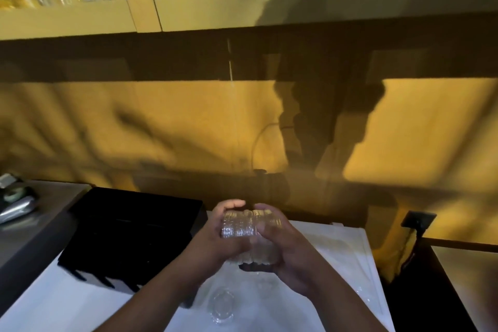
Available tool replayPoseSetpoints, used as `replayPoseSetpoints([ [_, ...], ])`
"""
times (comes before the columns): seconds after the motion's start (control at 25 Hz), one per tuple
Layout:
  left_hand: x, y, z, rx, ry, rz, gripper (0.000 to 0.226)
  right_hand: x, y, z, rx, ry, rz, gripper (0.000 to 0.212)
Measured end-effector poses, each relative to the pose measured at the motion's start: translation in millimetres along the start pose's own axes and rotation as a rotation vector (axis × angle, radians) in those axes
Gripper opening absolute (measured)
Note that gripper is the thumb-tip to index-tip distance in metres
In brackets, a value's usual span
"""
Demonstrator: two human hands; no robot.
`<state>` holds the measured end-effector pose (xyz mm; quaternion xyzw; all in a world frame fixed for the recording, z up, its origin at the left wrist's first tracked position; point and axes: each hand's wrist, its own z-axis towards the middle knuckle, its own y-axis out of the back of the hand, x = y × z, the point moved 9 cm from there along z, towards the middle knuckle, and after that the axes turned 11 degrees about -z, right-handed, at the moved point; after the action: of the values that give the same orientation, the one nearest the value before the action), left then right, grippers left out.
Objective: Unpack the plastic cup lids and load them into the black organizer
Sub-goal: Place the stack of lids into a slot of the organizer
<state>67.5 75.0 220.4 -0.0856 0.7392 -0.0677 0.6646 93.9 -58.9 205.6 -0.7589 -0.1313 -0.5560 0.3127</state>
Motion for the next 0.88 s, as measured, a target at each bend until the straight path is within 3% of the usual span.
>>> replayPoseSetpoints([
  [0.2,1,31,-8,-0.09,0.002,-0.07,0.081,-7,-27,19,-0.092,-0.031,-0.115,0.035],
  [0.4,-16,87,-22,-0.086,-0.046,-0.16,0.074,-17,-73,56,-0.148,-0.063,-0.018,0.028],
  [0.48,-21,102,-21,-0.072,-0.022,-0.245,0.067,-20,-85,61,-0.149,-0.05,-0.035,0.027],
  [0.56,-45,205,-45,-0.067,-0.037,-0.303,0.051,-37,-181,105,-0.135,-0.061,-0.03,0.025],
  [0.64,-44,205,-46,-0.069,-0.016,-0.247,0.043,-35,-187,103,-0.142,-0.037,-0.048,0.025],
  [0.72,-47,222,-53,-0.082,-0.013,-0.233,0.056,-41,-203,116,-0.145,-0.041,-0.059,0.029],
  [0.88,-52,282,-68,0.043,0.015,-0.173,0.118,-66,-265,140,-0.071,-0.076,-0.07,0.035],
])
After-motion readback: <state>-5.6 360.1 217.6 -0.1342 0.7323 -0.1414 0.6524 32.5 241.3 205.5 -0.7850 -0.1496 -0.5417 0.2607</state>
